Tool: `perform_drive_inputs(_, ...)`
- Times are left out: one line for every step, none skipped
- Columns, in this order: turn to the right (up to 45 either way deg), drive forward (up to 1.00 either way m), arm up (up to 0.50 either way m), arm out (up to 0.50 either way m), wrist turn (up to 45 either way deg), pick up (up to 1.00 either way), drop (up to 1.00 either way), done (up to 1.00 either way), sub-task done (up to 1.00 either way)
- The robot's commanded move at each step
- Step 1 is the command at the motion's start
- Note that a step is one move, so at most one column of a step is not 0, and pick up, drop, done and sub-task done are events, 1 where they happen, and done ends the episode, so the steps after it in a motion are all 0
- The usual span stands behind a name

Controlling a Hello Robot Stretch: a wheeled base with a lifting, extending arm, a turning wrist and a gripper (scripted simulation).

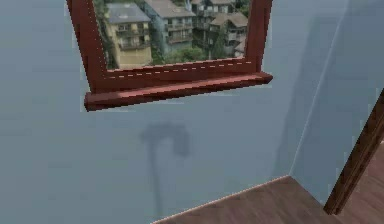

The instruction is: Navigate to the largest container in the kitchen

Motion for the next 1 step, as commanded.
perform_drive_inputs(-12.0,0.00,0.00,0.00,0.0,0.00,0.00,0.00,0.00)
